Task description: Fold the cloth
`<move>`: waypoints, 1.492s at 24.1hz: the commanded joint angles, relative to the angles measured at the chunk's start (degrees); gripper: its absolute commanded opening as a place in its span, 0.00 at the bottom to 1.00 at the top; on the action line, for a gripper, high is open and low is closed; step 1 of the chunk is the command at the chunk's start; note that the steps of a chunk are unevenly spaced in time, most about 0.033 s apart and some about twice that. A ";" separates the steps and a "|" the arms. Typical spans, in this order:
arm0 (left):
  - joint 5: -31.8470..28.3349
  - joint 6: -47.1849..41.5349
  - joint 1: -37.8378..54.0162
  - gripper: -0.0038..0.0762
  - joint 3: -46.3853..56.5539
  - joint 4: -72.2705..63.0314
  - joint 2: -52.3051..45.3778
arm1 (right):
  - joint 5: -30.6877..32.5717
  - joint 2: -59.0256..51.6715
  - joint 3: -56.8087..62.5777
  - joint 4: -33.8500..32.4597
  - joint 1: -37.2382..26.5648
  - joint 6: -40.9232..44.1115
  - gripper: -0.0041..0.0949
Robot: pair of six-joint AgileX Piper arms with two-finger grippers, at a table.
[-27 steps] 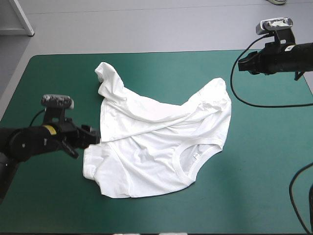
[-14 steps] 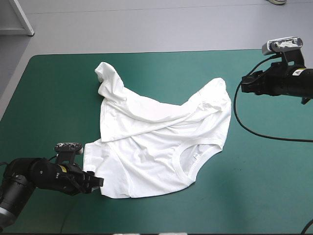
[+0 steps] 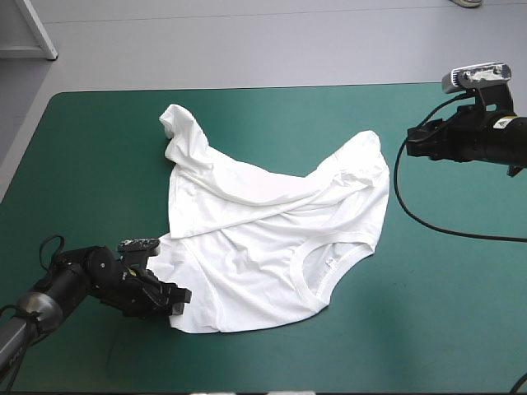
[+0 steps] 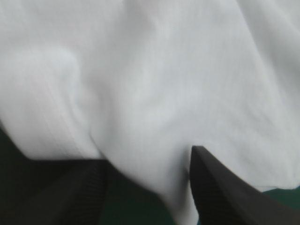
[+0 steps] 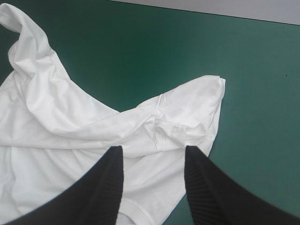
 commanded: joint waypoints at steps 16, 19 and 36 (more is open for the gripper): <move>-5.00 11.10 -0.33 0.07 -0.80 -8.76 4.59 | -12.34 4.83 17.65 0.35 -0.40 -2.93 0.59; -5.22 11.28 -0.33 0.07 -0.80 -8.76 4.59 | -12.60 12.30 17.65 6.07 -0.40 -7.40 0.68; -6.94 11.36 -0.33 0.07 -0.80 -8.76 4.59 | -24.42 28.81 10.39 2.87 5.34 -7.69 0.60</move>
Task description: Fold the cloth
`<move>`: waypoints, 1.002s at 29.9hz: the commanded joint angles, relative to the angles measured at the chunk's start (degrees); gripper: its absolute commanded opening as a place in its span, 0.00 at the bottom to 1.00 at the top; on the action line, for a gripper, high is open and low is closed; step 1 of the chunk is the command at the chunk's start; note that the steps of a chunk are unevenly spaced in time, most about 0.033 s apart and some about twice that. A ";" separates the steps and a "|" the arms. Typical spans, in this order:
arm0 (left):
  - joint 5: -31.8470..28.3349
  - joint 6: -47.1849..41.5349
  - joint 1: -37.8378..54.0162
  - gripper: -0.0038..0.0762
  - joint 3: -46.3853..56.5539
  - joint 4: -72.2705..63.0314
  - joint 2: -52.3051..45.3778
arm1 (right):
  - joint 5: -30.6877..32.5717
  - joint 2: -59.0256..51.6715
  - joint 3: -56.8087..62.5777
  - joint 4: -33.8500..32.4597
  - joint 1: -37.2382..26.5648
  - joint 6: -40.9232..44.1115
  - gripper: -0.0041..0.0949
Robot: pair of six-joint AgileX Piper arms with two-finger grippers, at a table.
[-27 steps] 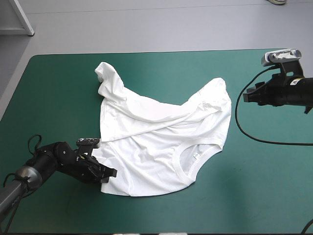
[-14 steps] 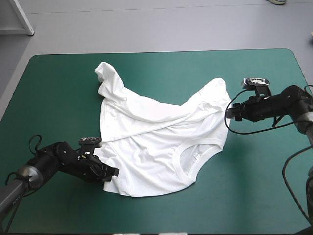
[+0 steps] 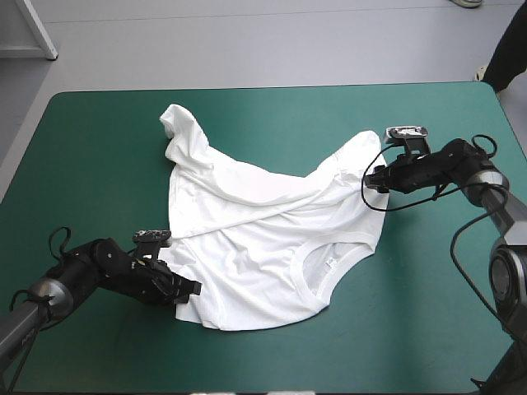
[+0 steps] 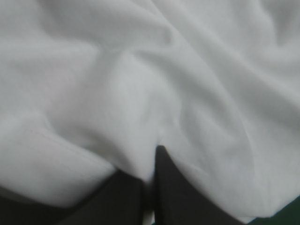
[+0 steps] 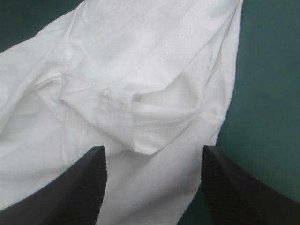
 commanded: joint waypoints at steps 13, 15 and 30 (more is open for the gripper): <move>-4.88 -0.20 -0.33 0.07 -0.15 -0.50 -0.06 | 2.66 2.88 -3.35 -6.62 1.98 2.79 0.20; -6.67 -0.19 -0.33 0.07 -0.15 -0.75 -0.28 | 2.65 2.88 -3.35 -7.13 2.81 2.31 0.04; -7.60 -4.01 -0.09 0.07 -18.46 9.87 -13.59 | 7.31 -15.60 -13.42 -6.37 3.36 3.50 0.03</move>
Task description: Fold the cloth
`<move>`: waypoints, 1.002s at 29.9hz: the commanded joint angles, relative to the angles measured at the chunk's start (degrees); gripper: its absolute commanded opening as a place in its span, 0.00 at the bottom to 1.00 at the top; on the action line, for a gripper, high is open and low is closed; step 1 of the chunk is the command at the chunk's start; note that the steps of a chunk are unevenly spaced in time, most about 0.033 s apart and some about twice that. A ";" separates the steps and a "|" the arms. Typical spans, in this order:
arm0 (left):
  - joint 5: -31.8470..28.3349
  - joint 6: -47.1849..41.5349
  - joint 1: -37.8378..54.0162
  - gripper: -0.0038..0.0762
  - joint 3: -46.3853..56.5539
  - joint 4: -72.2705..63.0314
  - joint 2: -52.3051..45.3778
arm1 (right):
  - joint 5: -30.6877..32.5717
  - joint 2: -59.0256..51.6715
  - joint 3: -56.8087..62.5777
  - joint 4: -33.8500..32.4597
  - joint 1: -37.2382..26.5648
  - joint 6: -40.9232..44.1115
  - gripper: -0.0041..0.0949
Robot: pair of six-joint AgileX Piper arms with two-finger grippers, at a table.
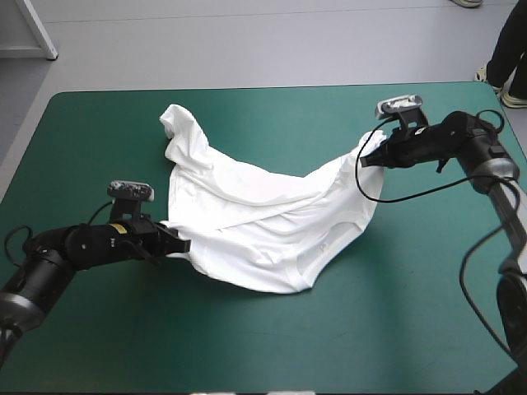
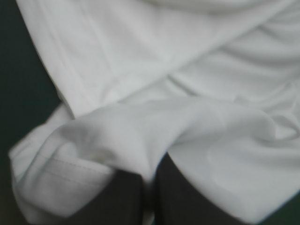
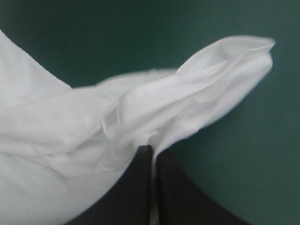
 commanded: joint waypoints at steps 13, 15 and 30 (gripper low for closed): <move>3.37 -4.44 -0.09 0.07 -49.43 20.40 -7.16 | -6.11 -32.98 -12.99 1.17 0.02 -1.20 0.03; 3.76 -4.44 -0.09 0.07 -55.86 22.91 -7.16 | -7.29 -35.01 -14.98 0.63 0.02 -1.20 0.03; 6.89 1.78 -0.09 0.07 -84.28 22.91 -7.06 | -4.72 -39.13 -41.20 -1.20 0.02 -1.20 0.03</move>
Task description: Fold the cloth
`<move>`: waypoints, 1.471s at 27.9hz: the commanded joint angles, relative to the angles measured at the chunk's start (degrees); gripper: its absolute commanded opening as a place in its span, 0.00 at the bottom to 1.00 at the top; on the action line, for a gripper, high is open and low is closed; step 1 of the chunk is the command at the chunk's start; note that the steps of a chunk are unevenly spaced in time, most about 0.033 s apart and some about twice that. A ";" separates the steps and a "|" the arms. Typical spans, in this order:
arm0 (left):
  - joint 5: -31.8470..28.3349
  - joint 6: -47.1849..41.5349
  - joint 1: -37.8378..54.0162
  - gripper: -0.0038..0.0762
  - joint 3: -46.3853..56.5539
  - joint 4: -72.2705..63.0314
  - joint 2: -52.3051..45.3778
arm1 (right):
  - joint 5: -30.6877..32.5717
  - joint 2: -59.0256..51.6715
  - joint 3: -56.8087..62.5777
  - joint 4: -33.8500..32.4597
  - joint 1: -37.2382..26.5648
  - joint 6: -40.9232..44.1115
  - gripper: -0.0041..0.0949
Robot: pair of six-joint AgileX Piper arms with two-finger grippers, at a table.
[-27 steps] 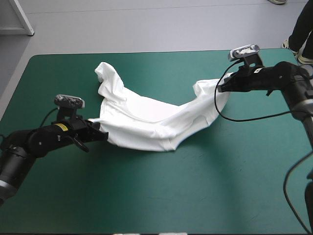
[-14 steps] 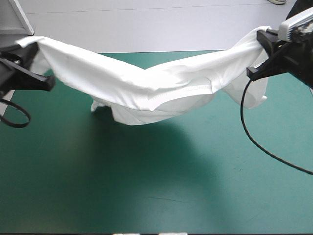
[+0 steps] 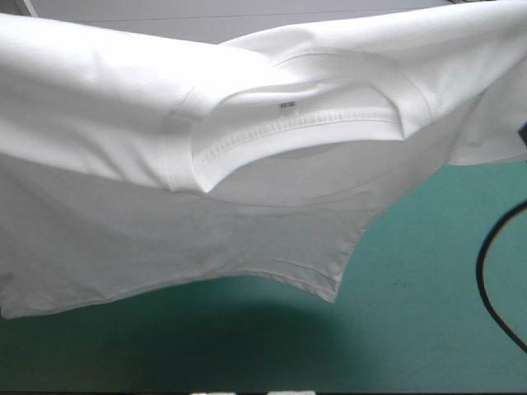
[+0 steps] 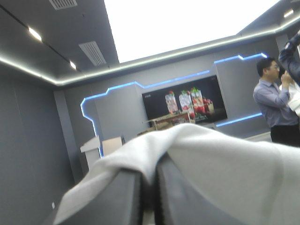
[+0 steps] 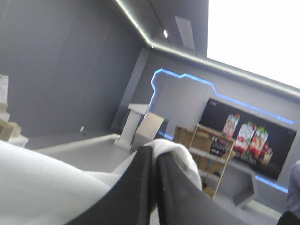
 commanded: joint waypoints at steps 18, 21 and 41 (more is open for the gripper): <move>2.70 -0.69 -0.09 0.07 11.22 -2.07 10.12 | 4.05 6.38 1.91 -9.54 0.02 5.91 0.03; 0.18 -0.69 -0.09 0.07 17.82 -1.48 13.08 | 3.12 9.65 7.34 -9.54 0.02 5.91 0.03; -13.12 -0.09 -0.09 0.07 18.61 -1.48 53.64 | -13.19 49.60 12.64 -4.97 -2.08 -0.08 0.03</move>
